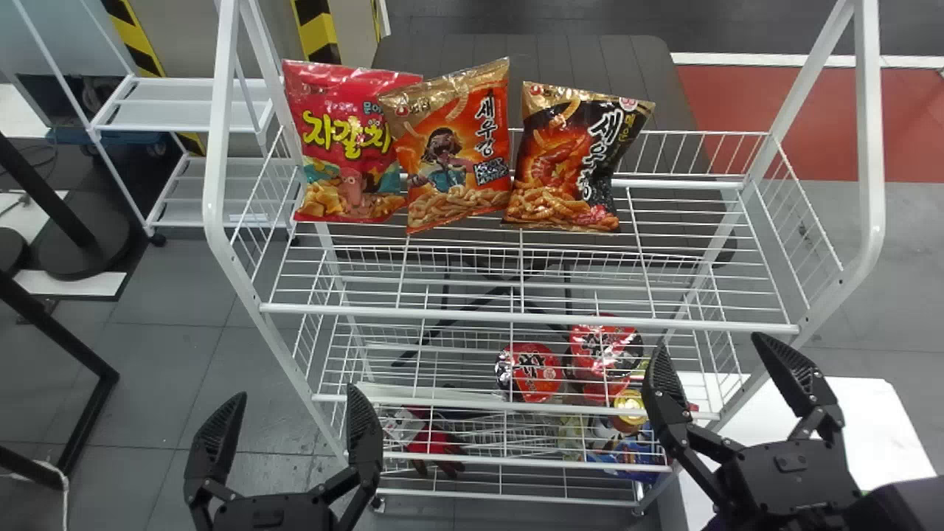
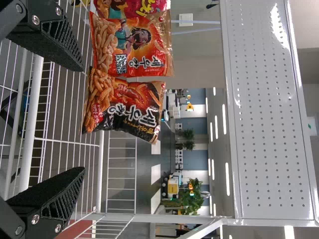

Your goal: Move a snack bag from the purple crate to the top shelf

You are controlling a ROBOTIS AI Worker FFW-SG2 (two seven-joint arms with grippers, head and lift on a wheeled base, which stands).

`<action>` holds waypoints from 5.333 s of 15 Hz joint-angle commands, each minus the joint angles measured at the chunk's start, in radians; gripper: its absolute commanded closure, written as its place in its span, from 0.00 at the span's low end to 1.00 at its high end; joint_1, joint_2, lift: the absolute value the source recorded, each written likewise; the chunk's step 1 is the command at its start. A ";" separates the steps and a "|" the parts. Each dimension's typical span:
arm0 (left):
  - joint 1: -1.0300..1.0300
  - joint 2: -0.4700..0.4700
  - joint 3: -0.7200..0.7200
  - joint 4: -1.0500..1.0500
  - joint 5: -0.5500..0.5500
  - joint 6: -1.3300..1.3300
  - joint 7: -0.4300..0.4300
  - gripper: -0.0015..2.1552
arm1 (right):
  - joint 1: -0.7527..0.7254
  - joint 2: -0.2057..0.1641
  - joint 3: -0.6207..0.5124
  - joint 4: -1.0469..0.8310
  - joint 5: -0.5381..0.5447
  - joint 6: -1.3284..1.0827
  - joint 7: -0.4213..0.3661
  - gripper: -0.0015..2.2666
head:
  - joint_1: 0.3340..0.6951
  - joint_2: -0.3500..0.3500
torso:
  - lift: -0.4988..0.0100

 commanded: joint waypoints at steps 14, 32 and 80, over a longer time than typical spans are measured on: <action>0.003 0.002 -0.003 -0.001 0.000 -0.006 0.009 0.00 | 0.001 0.000 0.002 0.002 0.000 0.000 0.014 0.04 | 1.00 0.55 | 0.97; 0.000 0.006 -0.002 0.000 0.000 -0.003 0.008 0.00 | -0.017 -0.003 0.010 0.011 0.000 0.021 0.014 0.04 | 1.00 0.55 | 0.83; 0.008 0.009 -0.018 -0.008 -0.002 -0.040 0.011 0.00 | -0.031 0.000 0.038 0.035 0.019 0.025 0.003 0.04 | 1.00 0.57 | 0.45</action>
